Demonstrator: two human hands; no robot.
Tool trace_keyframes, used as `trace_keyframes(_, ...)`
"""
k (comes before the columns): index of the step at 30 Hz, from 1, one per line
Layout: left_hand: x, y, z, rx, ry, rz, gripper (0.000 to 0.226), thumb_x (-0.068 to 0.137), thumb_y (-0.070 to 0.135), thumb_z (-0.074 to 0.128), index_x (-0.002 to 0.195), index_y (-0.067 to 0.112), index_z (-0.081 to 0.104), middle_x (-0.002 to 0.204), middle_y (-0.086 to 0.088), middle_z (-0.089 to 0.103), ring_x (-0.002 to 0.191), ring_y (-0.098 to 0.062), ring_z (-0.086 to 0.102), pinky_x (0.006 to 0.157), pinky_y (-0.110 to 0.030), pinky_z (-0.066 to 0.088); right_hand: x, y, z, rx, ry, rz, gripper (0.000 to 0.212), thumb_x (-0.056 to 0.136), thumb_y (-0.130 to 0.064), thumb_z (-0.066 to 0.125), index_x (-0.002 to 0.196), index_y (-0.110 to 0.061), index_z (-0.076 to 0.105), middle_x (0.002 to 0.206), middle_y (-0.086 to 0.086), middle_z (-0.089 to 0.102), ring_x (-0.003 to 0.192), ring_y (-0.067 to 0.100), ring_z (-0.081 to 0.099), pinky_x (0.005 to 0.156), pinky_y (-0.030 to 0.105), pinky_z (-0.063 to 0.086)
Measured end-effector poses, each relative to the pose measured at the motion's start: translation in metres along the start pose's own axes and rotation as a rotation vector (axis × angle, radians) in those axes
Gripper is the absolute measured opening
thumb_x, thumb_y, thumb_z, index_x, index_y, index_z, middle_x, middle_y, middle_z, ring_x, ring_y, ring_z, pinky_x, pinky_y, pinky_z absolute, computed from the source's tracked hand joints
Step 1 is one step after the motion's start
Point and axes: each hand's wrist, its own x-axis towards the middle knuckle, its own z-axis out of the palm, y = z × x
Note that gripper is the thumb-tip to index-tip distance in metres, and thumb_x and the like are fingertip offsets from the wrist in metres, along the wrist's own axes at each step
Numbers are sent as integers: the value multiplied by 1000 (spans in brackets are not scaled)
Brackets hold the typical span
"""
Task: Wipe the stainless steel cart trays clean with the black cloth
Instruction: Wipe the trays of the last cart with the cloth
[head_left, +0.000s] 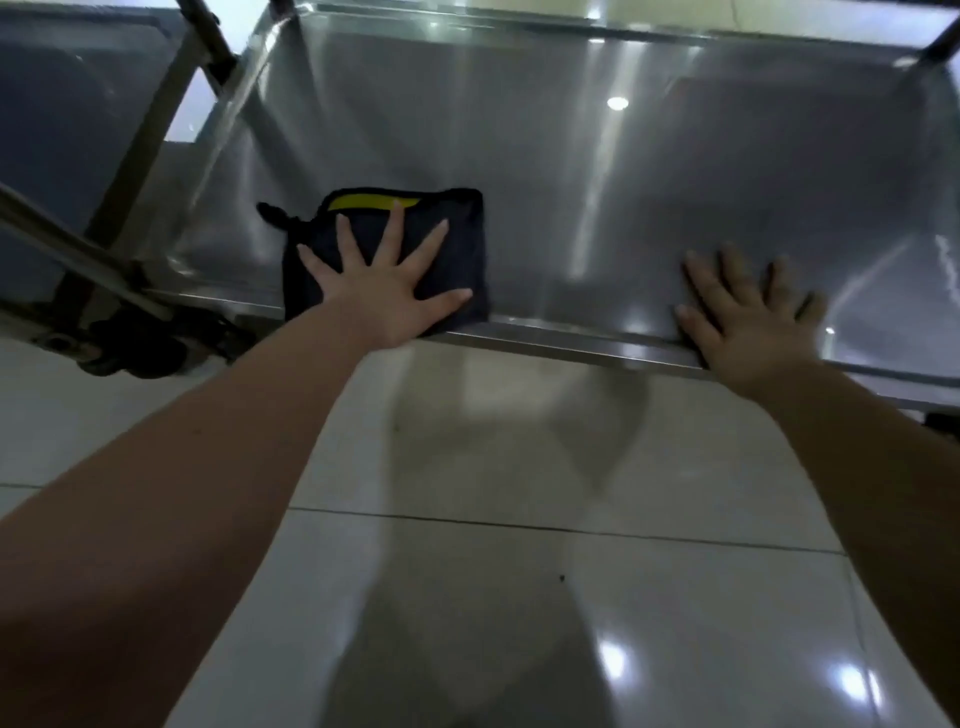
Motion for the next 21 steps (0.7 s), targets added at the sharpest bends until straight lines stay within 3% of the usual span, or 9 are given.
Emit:
trace_keyframes(3, -2, 99, 6, 30, 18, 138, 84, 76, 92, 14, 144, 57, -21, 159, 7, -31, 142, -49, -26, 102, -80, -11, 5, 4, 2, 64, 10, -10, 54, 101, -57, 18, 151, -52, -3, 163, -16, -7, 149, 34, -13, 112, 66, -4)
trace_keyframes(7, -9, 218, 9, 20, -20, 259, 85, 81, 88, 19, 149, 52, -17, 159, 4, -31, 138, -51, -32, 96, -81, -16, 0, 14, -7, 777, 158, 31, 45, 107, -43, 25, 151, -44, 22, 161, -17, 17, 151, 11, -3, 118, 51, -12)
trace_keyframes(11, -9, 235, 0, -95, -13, 312, 73, 92, 74, 27, 152, 51, -8, 163, 7, -20, 144, -43, -24, 103, -76, -16, -5, 24, -14, 1232, 235, 79, 50, 104, -45, 36, 152, -38, 27, 163, -14, 12, 150, 10, -3, 122, 43, -5)
trace_keyframes(13, -4, 202, -9, -121, 98, 292, 63, 99, 61, 28, 153, 47, -1, 165, 7, -6, 149, -36, -13, 112, -69, -8, 0, 20, -19, 1100, 286, 106, 54, 101, -45, 41, 153, -37, 28, 163, -11, 13, 151, 17, -2, 122, 50, 0)
trace_keyframes(15, 2, 161, -12, -52, 182, 234, 58, 103, 52, 25, 155, 42, 1, 166, 4, 0, 150, -35, -10, 116, -64, -4, 10, -2, -25, 663, 294, 50, 55, 101, -45, 39, 154, -36, 25, 164, -6, 12, 151, 27, 0, 119, 57, 0)
trace_keyframes(18, 7, 124, -9, -4, 227, 183, 55, 105, 46, 23, 157, 36, 6, 166, 0, 1, 150, -36, -12, 118, -58, -6, 14, -62, -30, 290, 154, -159, 59, 100, -58, 25, 155, -42, 11, 165, -7, -1, 149, 36, -10, 116, 61, -7)
trace_keyframes(21, 17, 125, -8, -37, 227, 180, 54, 105, 48, 20, 157, 37, 7, 166, 0, -2, 150, -34, -13, 119, -56, -8, 7, -85, -12, 125, 35, -180, 64, 95, -70, 14, 152, -50, -6, 163, -12, -16, 144, 42, -25, 112, 64, -16)
